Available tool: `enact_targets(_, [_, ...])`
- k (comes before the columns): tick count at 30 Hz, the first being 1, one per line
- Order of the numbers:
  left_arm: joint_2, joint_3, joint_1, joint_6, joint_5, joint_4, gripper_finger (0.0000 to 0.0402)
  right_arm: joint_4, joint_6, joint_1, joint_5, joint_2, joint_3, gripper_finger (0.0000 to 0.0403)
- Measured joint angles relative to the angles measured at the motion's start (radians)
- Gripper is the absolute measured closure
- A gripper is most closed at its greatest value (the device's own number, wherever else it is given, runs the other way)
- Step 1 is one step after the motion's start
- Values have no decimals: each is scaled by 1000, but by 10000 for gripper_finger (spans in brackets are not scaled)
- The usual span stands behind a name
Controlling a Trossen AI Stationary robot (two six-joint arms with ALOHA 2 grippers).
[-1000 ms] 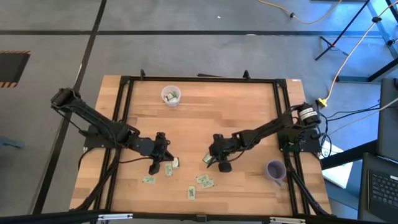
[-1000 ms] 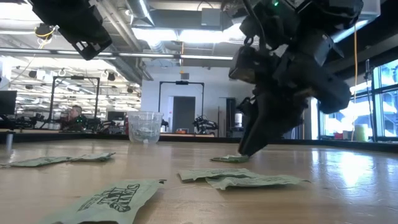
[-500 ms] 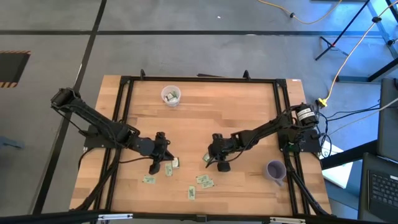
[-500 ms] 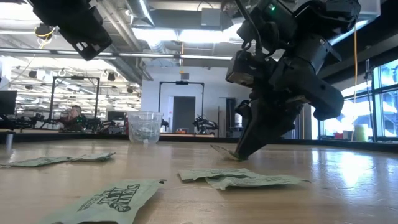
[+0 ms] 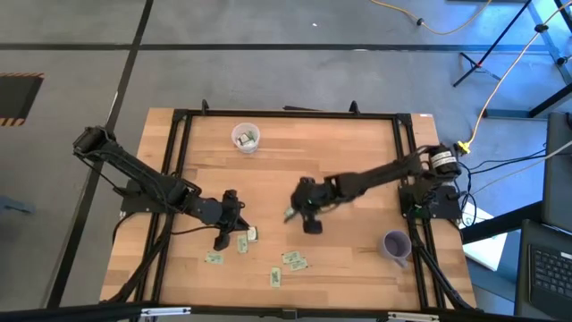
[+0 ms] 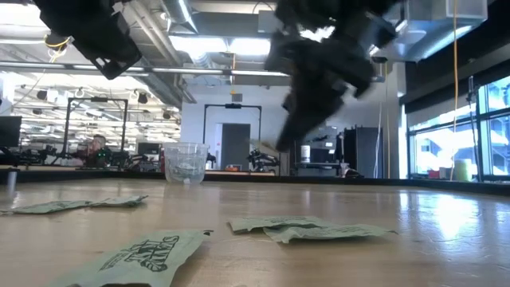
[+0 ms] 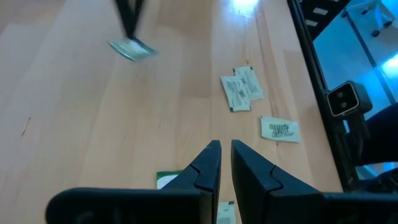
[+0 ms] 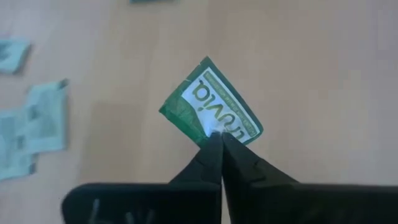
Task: Pick and place items into bin
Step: Put the truvia packet into the transparent bin
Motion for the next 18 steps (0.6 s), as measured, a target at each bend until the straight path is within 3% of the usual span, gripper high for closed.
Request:
enact_targets(8, [0, 0, 0, -95, -9, -72, 370, -144, -225, -156, -2, 0, 275, 397])
enact_targets(13, [0, 0, 0, -198, -62, -80, 370, -45, -337, -265, -15, -1, 348, 397])
enact_targets(18, [0, 0, 0, -299, -122, -79, 370, 134, -340, -375, -23, 3, 359, 397])
